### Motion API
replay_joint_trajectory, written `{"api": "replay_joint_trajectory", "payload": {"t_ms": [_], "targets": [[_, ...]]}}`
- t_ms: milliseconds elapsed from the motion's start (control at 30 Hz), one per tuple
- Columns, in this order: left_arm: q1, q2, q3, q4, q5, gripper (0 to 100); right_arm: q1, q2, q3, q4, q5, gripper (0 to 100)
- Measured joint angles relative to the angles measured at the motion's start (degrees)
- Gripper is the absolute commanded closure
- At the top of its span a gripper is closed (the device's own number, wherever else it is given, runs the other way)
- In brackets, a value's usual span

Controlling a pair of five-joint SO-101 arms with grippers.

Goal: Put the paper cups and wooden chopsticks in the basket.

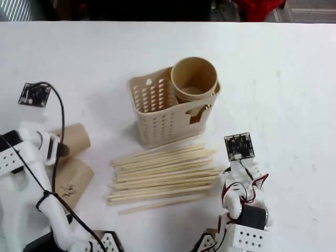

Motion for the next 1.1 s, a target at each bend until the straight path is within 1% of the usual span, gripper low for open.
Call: {"api": "replay_joint_trajectory", "payload": {"t_ms": [200, 333, 533, 667, 833, 900, 1000, 1100], "targets": [[7.2, 0.0, 0.0, -3.5, 3.9, 71, 0.0, 0.0, 0.0, 0.0, 0.0, 97.4], [12.6, 0.0, -3.1, -3.6, 6.1, 71, 0.0, 0.0, 0.0, 0.0, 0.0, 97.4], [23.8, 0.0, -8.4, -1.2, 7.6, 71, 0.0, 0.0, 0.0, 0.0, 0.0, 97.4], [31.0, 0.0, -8.8, -0.6, 9.6, 71, 0.0, 0.0, 0.0, 0.0, 0.0, 97.4], [36.6, 0.0, -8.1, -0.6, 10.9, 72, 0.0, 0.0, 0.0, 0.0, 0.0, 97.4], [37.8, 0.0, -7.6, -0.6, 10.9, 74, 0.0, 0.0, 0.0, 0.0, 0.0, 97.4], [38.2, 0.0, -7.6, -0.6, 10.9, 78, 0.0, 0.0, 0.0, 0.0, 0.0, 97.4], [38.1, 0.0, -6.9, -0.6, 10.9, 78, 0.0, 0.0, 0.0, 0.0, 0.0, 97.4]]}}
